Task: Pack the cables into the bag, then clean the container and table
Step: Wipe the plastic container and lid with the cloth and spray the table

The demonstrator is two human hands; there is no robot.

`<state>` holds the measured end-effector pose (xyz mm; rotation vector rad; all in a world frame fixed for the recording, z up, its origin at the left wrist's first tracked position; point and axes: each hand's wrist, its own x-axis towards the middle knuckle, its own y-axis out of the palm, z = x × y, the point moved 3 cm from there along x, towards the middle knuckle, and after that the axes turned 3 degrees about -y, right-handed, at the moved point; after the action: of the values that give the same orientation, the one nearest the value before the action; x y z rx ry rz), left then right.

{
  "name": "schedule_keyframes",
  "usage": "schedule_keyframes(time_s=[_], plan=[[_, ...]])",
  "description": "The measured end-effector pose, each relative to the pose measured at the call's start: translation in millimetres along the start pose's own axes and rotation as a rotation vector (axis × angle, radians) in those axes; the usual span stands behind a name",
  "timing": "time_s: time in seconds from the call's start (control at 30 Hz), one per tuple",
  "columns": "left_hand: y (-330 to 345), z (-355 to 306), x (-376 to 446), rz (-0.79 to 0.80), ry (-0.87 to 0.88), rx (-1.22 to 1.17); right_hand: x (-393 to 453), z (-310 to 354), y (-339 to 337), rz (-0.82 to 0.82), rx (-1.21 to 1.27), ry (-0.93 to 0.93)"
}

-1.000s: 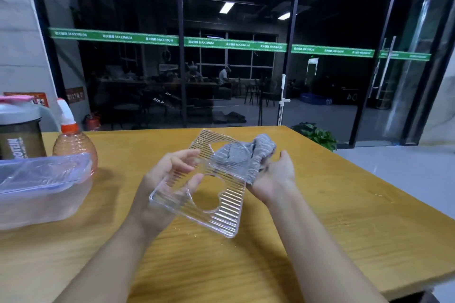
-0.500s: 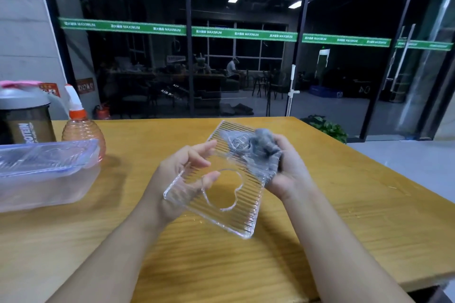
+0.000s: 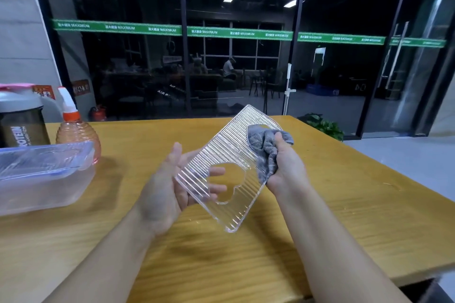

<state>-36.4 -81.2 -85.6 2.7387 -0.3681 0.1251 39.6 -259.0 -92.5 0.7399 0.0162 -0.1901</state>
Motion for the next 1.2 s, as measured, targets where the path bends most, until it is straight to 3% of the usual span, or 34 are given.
schedule_keyframes(time_s=[0.2, 0.5, 0.7, 0.97, 1.2], plan=[[-2.1, 6.0, 0.9, -0.133, 0.101, 0.185, -7.5, 7.9, -1.5, -0.009, -0.098, -0.100], [-20.6, -5.4, 2.5, -0.312, 0.131, 0.076, -18.1, 16.3, 3.5, 0.098, -0.221, -0.218], [-33.1, -6.5, 5.1, -0.295, 0.016, 0.035, -16.5, 28.0, 2.5, 0.316, -0.323, -0.185], [-33.6, -8.9, 2.8, -0.174, -0.062, 0.080, -20.1, 33.6, -4.3, 0.609, -0.449, 0.004], [-34.2, -8.6, 3.5, -0.217, -0.018, 0.142, -17.6, 30.4, -1.5, 0.464, -0.637, -0.140]])
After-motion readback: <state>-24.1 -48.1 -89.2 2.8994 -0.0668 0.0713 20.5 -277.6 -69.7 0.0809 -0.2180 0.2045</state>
